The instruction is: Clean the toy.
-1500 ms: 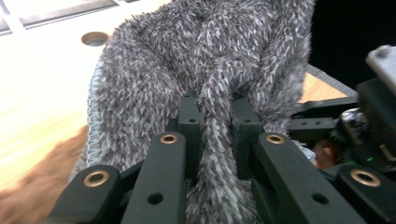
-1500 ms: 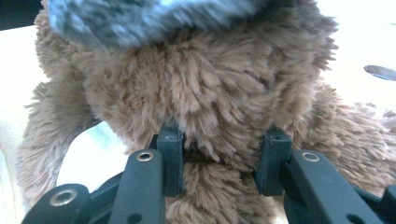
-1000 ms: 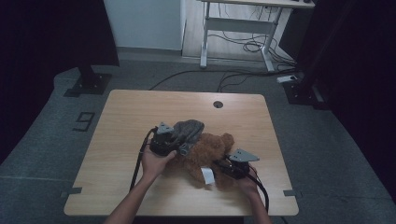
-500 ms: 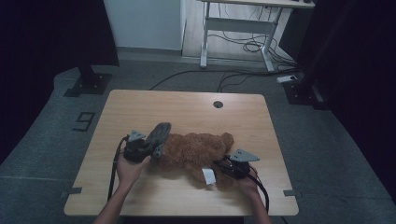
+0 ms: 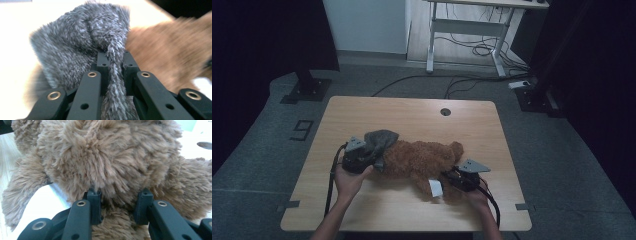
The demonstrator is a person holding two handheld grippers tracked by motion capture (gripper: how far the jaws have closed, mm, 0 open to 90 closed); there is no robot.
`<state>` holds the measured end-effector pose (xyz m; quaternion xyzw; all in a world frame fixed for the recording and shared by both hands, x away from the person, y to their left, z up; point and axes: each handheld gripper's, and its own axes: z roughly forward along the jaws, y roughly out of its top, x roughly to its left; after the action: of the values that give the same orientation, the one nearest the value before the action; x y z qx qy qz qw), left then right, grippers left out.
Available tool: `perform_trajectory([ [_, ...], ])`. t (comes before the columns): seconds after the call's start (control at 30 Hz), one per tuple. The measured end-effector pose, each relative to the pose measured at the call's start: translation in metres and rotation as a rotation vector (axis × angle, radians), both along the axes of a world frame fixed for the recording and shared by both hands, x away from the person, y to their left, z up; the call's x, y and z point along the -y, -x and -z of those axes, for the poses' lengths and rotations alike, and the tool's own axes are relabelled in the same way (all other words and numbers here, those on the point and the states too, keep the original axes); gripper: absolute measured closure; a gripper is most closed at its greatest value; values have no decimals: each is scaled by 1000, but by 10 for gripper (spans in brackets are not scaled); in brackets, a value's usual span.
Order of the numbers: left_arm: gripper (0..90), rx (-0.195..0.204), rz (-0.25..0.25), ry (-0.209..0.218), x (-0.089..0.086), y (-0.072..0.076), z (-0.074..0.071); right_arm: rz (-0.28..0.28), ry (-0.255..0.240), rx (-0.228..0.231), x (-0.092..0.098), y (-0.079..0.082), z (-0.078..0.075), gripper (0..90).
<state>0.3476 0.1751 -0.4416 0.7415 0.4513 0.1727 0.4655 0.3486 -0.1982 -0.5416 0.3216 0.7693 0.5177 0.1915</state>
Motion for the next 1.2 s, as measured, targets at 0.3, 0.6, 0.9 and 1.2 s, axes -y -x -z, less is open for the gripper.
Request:
perform_trajectory([
  [0.3, 804, 44, 175, -107, 108, -23, -28, 0, 13, 6, -1, 2, -1, 649],
  [0.6, 806, -23, 281, -85, 171, -35, -18, -1, 11, 6, -1, 3, -1, 649],
  [0.9, 811, -34, 305, -18, 155, -31, -26, -4, 5, -3, -2, 2, 0, 648],
  [1.2, 811, -66, 256, -126, 177, -45, -5, -2, 12, -6, -2, 2, 1, 649],
])
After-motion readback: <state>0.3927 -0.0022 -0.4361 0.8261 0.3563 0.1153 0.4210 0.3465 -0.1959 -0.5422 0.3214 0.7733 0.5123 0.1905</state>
